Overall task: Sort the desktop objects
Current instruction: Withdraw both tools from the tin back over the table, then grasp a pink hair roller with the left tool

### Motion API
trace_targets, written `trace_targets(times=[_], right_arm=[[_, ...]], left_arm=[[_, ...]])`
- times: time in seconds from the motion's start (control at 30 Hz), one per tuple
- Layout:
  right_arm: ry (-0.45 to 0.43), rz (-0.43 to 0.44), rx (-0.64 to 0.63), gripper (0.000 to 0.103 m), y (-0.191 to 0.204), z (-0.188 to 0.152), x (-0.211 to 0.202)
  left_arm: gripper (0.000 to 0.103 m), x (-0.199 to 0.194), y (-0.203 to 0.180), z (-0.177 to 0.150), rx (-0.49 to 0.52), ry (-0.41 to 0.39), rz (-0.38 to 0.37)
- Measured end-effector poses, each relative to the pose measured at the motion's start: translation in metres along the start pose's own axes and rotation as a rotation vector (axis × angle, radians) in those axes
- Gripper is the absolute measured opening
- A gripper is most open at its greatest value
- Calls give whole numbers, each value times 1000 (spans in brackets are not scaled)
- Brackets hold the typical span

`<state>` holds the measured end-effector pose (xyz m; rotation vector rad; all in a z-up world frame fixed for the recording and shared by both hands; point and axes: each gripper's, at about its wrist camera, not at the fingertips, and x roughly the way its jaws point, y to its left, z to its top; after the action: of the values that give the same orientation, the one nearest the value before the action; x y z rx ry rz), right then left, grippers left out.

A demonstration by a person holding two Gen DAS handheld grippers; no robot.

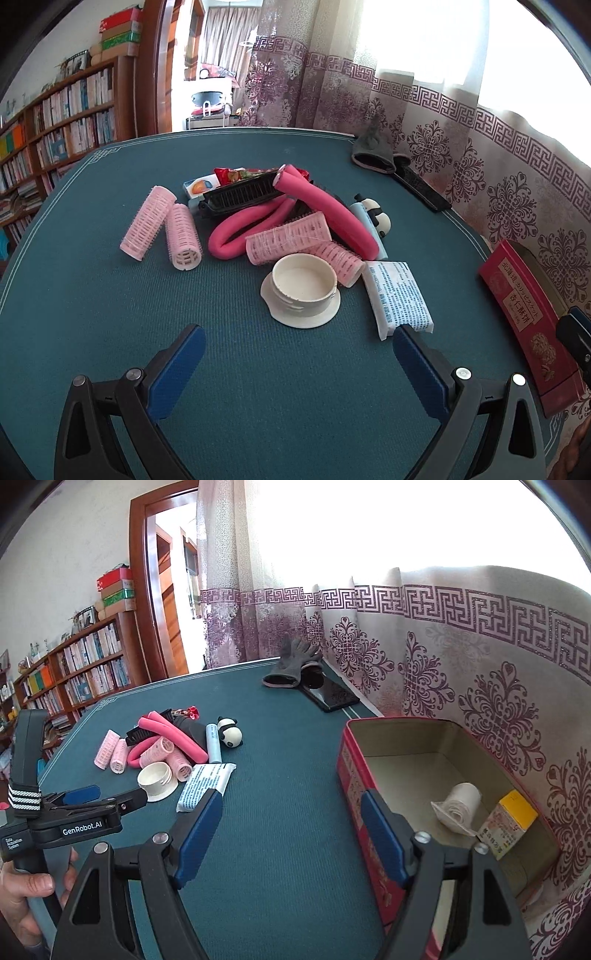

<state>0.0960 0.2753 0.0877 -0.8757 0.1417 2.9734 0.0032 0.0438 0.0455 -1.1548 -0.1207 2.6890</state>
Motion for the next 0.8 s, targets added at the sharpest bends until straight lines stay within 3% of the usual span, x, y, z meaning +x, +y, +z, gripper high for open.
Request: trace_targets(times=[0.2, 0.47, 0.8], right_arm=[[64, 74, -32, 80, 29, -3, 31], [140, 143, -42, 80, 61, 0, 69], [180, 172, -34, 80, 76, -2, 96]], left_arm=[[102, 4, 43, -2, -74, 4, 61], [102, 12, 72, 4, -84, 16, 103], [102, 15, 120, 48, -129, -29, 117]])
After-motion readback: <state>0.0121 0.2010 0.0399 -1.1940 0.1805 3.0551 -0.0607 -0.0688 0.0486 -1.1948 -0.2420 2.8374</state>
